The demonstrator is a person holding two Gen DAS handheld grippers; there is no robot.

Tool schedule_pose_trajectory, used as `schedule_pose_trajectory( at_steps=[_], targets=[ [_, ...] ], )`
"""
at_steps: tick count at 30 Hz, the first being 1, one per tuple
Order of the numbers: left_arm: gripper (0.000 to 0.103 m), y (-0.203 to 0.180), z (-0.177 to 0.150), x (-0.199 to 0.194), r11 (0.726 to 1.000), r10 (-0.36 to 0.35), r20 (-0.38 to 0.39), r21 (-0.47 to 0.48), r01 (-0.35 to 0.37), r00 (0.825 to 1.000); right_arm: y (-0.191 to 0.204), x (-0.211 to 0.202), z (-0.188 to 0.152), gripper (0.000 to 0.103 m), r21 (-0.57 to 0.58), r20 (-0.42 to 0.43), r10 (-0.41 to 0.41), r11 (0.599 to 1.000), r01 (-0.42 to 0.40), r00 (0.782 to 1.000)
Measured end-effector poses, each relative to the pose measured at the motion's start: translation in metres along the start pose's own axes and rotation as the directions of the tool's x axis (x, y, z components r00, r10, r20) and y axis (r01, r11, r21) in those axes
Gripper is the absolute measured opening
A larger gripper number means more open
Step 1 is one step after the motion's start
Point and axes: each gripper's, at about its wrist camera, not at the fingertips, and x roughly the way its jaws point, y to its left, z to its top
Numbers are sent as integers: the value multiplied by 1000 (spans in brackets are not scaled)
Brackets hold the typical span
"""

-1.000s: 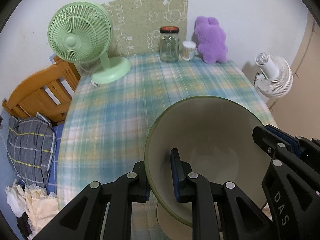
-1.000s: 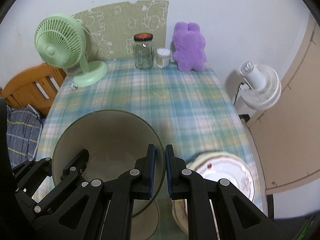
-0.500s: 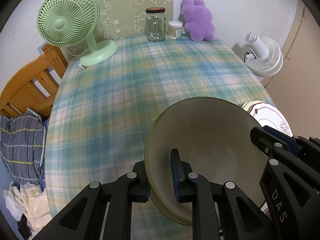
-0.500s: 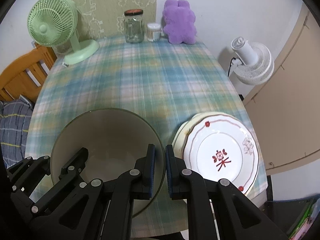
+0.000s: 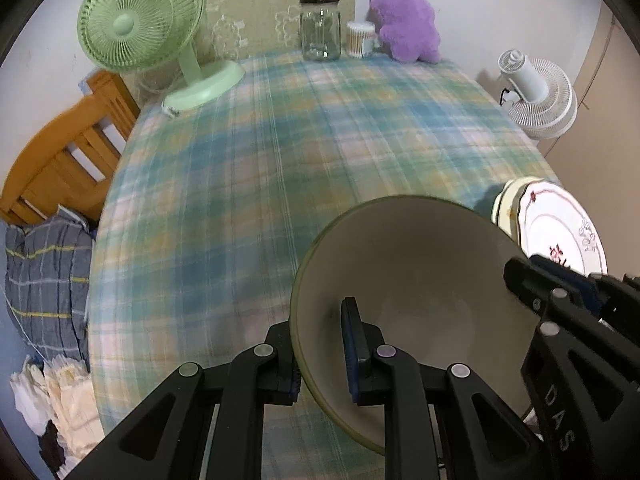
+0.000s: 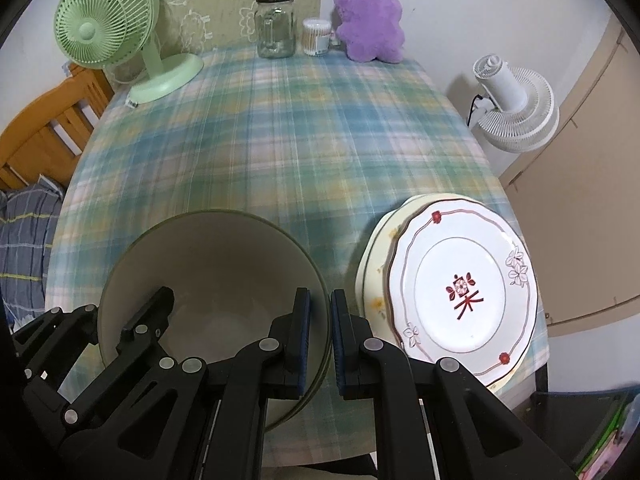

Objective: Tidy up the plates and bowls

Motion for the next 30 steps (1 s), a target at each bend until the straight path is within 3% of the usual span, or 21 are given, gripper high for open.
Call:
schedule_pose_trajectory(
  at_steps=[9,13,15,20,23,25,27,29,30],
  targets=[
    [15,-3,-5,0,1000,16,22,3,-17,1000,-2,9,-5,15,4,-6,-3,1000,3,1000],
    [34,0,-6,-3,999,-34,-1,-6,34,999,-3,8,-6,15,8,-11,-2,1000,2,1000],
    [37,-2,-9,-8,999,-34,7,8,34,999,-3,6,-6,15,6,-14,4,1000,-4,1000],
    [61,1,-11,-12,998,-59,-1,5,59,998,-7,-1,-9,15,10,-25,35,999,-34,999],
    [68,6,-12,-14,998,-64,-1,-14,64,998,-5,-4,-11,17,5,-27,33,999,-33,999],
    [72,9,-12,-13,998,-67,-7,-21,67,998,-5,-6,-12,24,9,-24,46,999,-46,999],
    [73,11,-13,-12,996,-84,-9,-32,83,996,-4,-8,-14,49,13,-22,60,998,-60,998],
    [74,12,-13,-10,994,-101,-15,-39,100,995,-6,-9,-15,63,27,-9,80,996,-80,997],
    [74,12,-13,-9,993,-109,-19,-40,108,994,-7,-9,-15,64,33,-4,80,996,-79,997]
  ],
)
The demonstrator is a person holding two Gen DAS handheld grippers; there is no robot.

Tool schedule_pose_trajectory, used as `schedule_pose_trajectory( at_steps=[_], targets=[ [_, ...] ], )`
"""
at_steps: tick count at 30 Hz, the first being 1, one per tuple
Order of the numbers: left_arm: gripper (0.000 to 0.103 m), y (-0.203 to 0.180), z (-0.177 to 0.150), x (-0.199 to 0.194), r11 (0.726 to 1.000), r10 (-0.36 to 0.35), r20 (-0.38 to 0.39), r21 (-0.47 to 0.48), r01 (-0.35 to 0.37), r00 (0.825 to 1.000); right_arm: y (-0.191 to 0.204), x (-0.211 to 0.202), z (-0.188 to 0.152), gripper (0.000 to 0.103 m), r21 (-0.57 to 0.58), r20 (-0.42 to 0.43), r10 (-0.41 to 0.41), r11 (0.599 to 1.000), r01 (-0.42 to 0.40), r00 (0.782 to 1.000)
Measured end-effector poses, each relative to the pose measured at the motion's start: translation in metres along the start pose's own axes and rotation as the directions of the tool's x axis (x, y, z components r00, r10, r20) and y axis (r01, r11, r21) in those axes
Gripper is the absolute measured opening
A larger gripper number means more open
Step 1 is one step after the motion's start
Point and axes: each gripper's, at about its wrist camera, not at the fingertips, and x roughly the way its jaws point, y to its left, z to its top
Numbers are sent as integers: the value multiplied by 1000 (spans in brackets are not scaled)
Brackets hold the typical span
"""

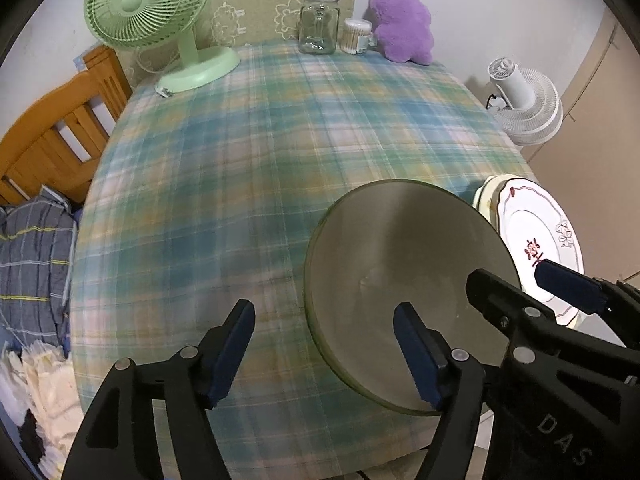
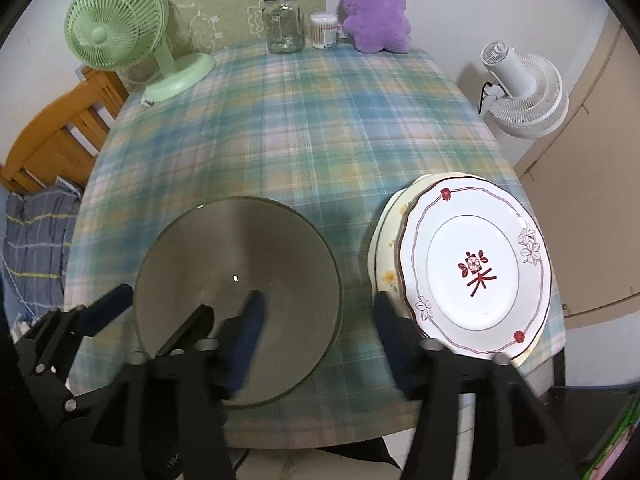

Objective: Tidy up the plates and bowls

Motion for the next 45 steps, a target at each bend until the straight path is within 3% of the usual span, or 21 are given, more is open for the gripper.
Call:
schedule_pose_trajectory(
  at_steps=[9,16,24,33,37,40,45],
  targets=[
    [77,2,5,22,998,-36,-48,-57,34,998,-10,20,6,64,16,-27,12,1000,-11,1000],
    [77,1,9,39,995,-48,-82,-86,41,995,-16,46,16,64,25,-75,95,995,-93,993],
    [72,-7,12,47,993,-56,-104,-111,45,993,-19,66,25,64,21,-120,155,988,-153,981],
    [67,-9,11,49,988,-115,-110,-119,102,987,-19,78,26,64,33,-164,232,973,-230,959],
    [65,-9,11,47,988,-119,-111,-114,106,987,-15,79,26,63,25,-175,246,969,-245,953],
    [65,-8,11,48,987,-124,-115,-114,111,986,-9,79,26,56,4,-179,263,964,-267,948],
    [65,-10,12,48,989,-115,-121,-108,103,986,-4,79,27,56,-10,-178,245,968,-251,953]
  ],
)
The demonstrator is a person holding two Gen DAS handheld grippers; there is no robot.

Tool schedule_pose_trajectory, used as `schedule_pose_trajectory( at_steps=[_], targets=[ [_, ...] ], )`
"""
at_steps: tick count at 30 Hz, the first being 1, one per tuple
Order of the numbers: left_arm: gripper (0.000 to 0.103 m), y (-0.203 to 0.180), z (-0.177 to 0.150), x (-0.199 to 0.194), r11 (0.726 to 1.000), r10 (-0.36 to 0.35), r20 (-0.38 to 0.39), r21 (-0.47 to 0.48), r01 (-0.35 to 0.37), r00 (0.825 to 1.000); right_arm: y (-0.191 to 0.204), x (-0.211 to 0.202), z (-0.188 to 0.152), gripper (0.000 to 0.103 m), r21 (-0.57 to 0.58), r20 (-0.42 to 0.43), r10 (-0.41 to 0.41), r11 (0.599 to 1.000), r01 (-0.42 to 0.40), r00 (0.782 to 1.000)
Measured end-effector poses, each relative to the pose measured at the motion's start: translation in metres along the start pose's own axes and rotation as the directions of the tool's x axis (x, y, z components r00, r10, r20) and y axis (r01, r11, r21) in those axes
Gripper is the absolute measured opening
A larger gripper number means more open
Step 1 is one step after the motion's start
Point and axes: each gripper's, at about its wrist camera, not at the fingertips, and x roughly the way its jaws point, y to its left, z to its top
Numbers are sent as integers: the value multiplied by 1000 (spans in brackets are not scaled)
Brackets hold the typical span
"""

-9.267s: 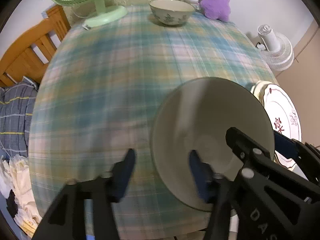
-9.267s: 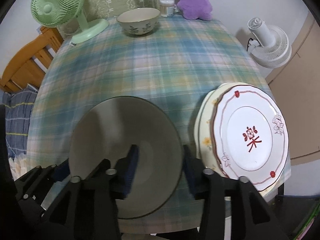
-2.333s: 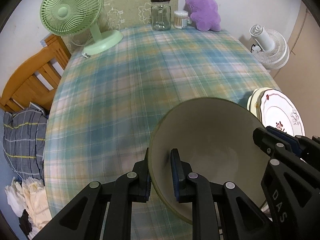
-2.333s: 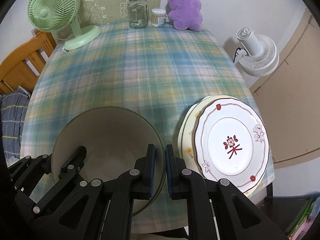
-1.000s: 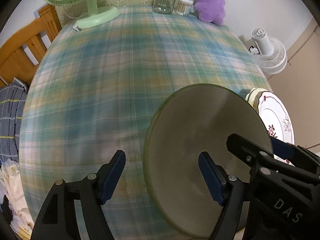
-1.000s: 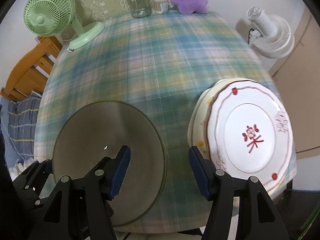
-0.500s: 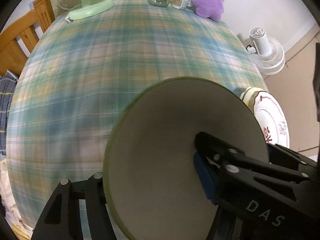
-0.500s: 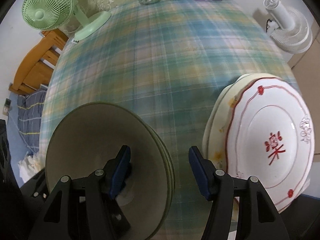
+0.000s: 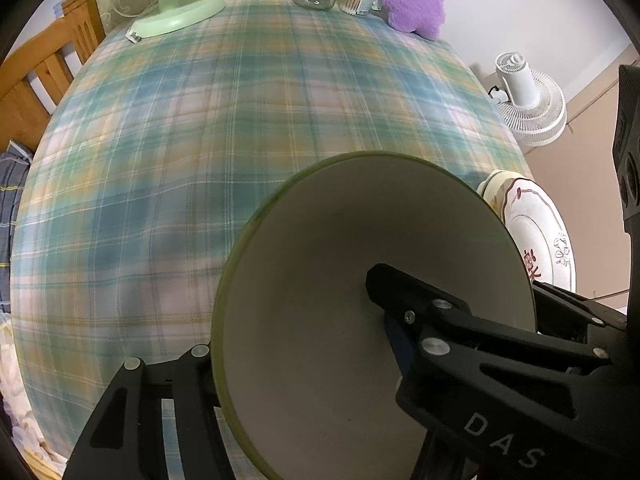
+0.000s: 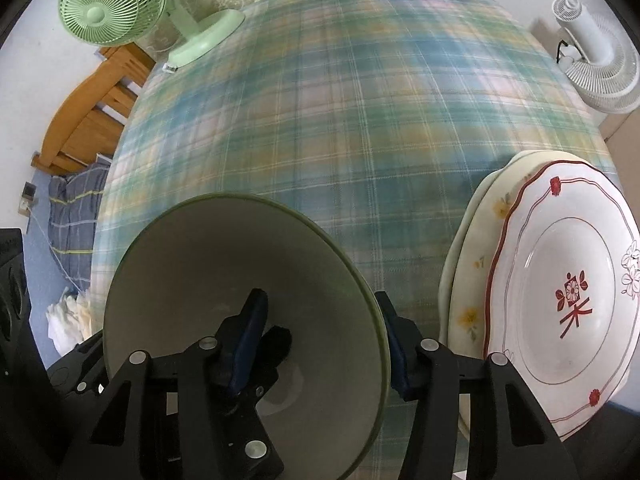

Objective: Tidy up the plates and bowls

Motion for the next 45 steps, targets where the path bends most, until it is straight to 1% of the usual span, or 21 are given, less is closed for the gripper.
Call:
schedule_pose_trajectory(
  at_steps=[9,16,19,23,27,33,41,45],
  targets=[
    [65,-7,-1,0,999,46,-15,22,-46,999,-4,-2,-3,51,8,8,-2,1000,2,1000],
    [63,-10,-6,-5,998,53,-30,29,-52,998,-4,-4,-4,51,15,-6,-2,1000,3,1000],
    [63,-11,-9,-9,999,38,-35,28,-37,999,-4,-9,-9,51,32,-13,-8,999,9,1000],
    [63,-11,-10,-20,999,24,-14,34,-23,1000,1,-17,-11,51,29,-4,-30,999,30,1000],
    [63,-9,-11,-33,999,4,13,53,-5,1000,8,-31,-14,51,31,28,-50,998,50,998],
    [63,-12,-18,-50,996,-18,15,90,17,1000,16,-52,-25,51,65,55,-81,995,77,995],
    [63,-25,-16,-58,994,-3,58,112,-3,998,16,-69,-29,51,75,100,-79,995,71,992],
    [63,-40,-13,-55,997,4,65,82,-9,998,3,-73,-26,51,63,110,-67,996,60,992]
  ],
)
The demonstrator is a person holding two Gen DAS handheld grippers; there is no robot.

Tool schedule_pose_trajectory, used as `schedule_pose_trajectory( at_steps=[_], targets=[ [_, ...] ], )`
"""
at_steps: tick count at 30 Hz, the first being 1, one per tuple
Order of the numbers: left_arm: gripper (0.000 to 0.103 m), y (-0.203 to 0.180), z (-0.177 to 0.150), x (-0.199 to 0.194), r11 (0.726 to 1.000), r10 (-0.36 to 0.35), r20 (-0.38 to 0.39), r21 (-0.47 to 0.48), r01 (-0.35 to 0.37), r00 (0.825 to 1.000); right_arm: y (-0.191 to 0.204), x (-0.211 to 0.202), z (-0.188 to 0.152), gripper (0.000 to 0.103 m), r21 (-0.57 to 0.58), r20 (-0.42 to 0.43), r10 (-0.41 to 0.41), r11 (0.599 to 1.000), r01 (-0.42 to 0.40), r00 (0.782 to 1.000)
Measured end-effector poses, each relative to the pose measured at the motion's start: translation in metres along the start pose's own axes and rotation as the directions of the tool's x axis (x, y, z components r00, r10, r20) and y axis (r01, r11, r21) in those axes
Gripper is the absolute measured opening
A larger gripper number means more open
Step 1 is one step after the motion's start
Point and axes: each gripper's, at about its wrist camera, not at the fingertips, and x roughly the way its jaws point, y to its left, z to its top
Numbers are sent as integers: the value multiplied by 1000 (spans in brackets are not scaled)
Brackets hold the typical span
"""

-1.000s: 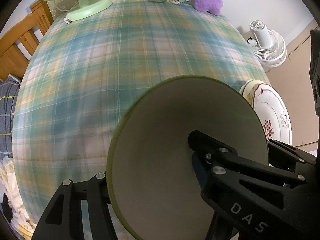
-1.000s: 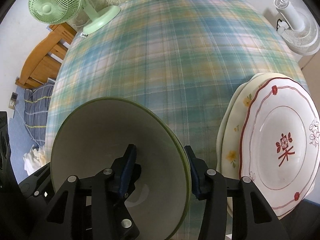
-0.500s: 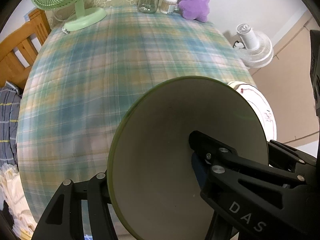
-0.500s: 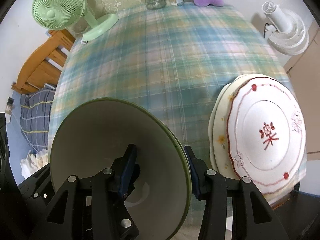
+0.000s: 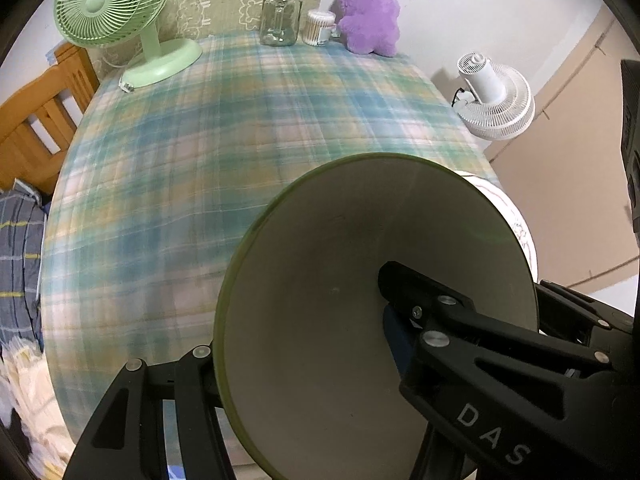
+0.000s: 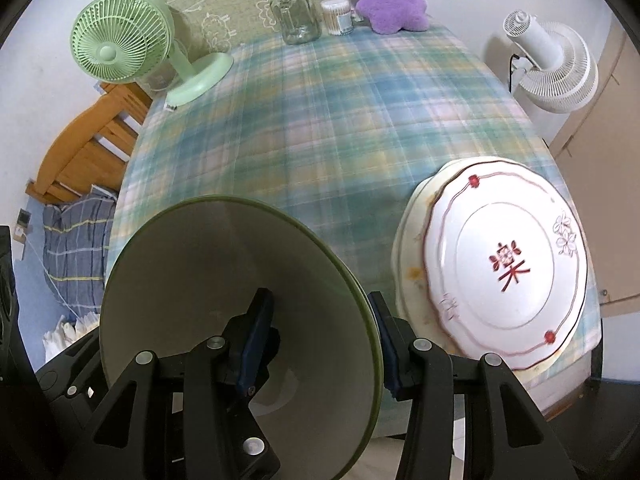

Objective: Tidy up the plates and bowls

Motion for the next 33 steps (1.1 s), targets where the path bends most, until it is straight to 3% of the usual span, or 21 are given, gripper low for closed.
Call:
schedule_pose_trajectory(
  at_steps=[21,33],
  targets=[
    [63,-112,24,23,994,16,26,-107,-13,1000,-114,-29,35,51,-120,-18,16,993,-19,1000],
    [63,-148,32,52,988,9,-3,-151,-10,1000,-162,-22,47,51,-142,-47,7,990,-14,999]
  ],
)
